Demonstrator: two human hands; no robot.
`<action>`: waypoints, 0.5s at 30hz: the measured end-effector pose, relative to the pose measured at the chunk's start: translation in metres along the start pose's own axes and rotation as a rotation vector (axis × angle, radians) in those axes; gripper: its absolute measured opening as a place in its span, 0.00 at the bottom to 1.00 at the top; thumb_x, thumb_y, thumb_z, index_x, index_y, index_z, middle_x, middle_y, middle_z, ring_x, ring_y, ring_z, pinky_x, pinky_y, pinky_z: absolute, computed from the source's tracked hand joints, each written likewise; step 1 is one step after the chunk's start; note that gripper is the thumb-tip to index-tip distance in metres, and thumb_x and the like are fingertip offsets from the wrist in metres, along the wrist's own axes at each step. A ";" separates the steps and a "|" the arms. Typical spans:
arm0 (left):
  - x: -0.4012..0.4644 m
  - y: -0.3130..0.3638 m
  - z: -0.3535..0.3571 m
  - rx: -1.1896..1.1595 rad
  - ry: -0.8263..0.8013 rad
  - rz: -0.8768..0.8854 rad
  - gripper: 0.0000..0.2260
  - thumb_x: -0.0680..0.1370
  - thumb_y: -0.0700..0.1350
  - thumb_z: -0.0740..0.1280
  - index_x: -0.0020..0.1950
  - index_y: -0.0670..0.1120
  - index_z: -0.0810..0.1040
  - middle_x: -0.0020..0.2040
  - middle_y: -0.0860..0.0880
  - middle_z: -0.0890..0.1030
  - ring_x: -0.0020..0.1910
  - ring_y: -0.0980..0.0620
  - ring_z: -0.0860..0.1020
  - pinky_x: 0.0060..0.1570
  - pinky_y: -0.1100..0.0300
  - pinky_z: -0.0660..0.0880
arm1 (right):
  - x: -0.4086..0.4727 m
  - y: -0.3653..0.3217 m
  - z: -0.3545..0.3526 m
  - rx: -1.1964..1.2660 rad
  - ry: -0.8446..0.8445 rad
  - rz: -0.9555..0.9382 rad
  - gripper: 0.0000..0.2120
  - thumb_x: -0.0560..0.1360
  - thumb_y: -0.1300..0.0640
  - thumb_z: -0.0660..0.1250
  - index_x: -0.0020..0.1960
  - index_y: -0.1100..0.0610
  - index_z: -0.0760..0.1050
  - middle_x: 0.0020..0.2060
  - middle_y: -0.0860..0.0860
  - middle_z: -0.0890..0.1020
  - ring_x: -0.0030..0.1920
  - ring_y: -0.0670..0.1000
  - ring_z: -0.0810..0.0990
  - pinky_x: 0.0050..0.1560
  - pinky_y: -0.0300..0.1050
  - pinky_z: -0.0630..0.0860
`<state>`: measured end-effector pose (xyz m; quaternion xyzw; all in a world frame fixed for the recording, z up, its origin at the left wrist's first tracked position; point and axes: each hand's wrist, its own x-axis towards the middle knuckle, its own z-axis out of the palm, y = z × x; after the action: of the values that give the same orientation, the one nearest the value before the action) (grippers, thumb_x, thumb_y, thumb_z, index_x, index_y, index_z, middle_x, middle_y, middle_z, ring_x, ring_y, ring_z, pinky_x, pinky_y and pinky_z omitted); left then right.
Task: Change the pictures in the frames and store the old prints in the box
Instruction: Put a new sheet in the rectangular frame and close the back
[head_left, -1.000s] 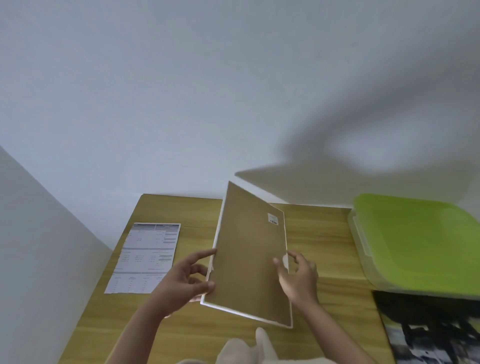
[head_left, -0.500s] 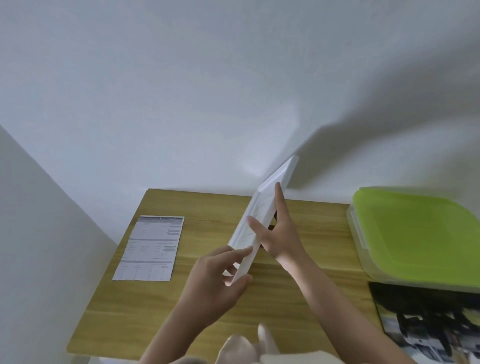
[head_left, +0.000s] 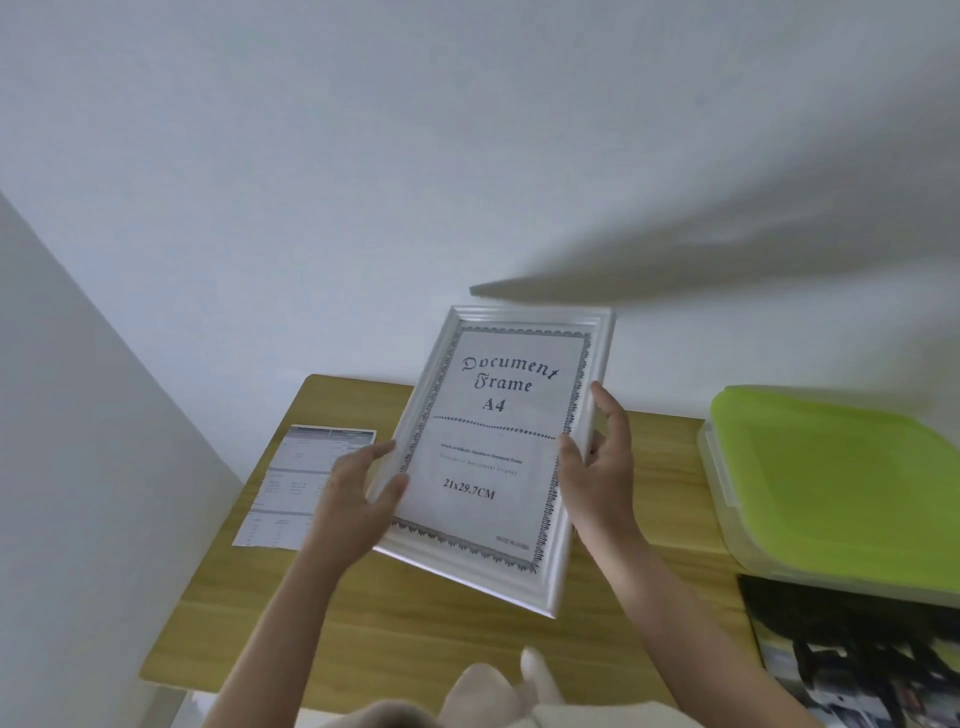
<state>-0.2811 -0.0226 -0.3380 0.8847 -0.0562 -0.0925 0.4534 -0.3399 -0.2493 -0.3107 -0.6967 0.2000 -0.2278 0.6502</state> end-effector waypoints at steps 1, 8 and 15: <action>0.003 -0.001 -0.004 -0.094 -0.029 -0.003 0.16 0.76 0.46 0.66 0.63 0.57 0.73 0.62 0.51 0.75 0.59 0.50 0.75 0.60 0.44 0.73 | 0.001 -0.002 -0.002 -0.003 -0.017 -0.022 0.28 0.77 0.68 0.60 0.65 0.38 0.64 0.49 0.56 0.80 0.36 0.56 0.75 0.32 0.37 0.73; 0.006 0.021 -0.025 -0.489 -0.078 0.070 0.18 0.71 0.38 0.69 0.57 0.55 0.78 0.51 0.44 0.81 0.49 0.40 0.78 0.51 0.40 0.78 | 0.025 -0.016 -0.020 0.013 -0.016 -0.111 0.25 0.77 0.67 0.62 0.67 0.45 0.65 0.38 0.52 0.81 0.29 0.43 0.75 0.29 0.36 0.71; 0.026 0.079 -0.034 -0.600 -0.084 0.254 0.20 0.74 0.31 0.67 0.61 0.49 0.75 0.45 0.42 0.80 0.41 0.50 0.79 0.43 0.58 0.80 | 0.068 -0.053 -0.038 -0.054 0.077 -0.308 0.22 0.76 0.61 0.65 0.67 0.45 0.66 0.36 0.55 0.79 0.29 0.49 0.73 0.32 0.43 0.71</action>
<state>-0.2495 -0.0464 -0.2573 0.6931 -0.1549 -0.0839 0.6990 -0.3075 -0.3152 -0.2525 -0.7271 0.1216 -0.3460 0.5803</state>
